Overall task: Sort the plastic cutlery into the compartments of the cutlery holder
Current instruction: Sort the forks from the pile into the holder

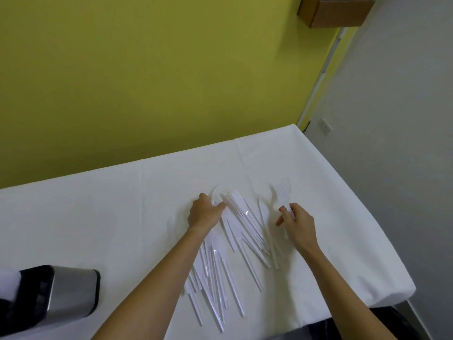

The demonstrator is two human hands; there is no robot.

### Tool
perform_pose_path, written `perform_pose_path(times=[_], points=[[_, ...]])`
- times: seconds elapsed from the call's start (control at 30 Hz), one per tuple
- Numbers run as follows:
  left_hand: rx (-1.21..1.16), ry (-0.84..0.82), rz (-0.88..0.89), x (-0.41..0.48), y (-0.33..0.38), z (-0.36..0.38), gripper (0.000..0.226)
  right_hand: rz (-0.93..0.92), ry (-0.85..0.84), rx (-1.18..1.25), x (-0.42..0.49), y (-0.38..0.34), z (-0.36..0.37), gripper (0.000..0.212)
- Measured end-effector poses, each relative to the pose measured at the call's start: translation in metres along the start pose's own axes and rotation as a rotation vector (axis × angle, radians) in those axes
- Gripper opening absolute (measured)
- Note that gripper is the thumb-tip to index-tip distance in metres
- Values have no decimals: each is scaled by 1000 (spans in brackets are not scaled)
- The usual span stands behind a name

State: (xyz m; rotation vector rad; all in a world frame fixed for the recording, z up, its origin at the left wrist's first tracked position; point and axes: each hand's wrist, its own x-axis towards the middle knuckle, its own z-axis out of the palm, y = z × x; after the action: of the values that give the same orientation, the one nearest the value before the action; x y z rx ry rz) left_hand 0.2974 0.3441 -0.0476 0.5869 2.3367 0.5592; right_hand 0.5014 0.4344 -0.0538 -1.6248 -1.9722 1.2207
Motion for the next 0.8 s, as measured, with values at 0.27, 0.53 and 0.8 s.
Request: perform_pose_path(times=[0.27,0.53,0.8], points=[[-43,59,-34,-1,0,5,40,-94,-220,213,-19,-12,5,33],[-337,47,-8,-9,-9,-6,25,-125,-202,147,-8,-26,19,28],[-586,52,-76,-16,-14,-31,13,-143,-105,-79,12,-29,24,27]])
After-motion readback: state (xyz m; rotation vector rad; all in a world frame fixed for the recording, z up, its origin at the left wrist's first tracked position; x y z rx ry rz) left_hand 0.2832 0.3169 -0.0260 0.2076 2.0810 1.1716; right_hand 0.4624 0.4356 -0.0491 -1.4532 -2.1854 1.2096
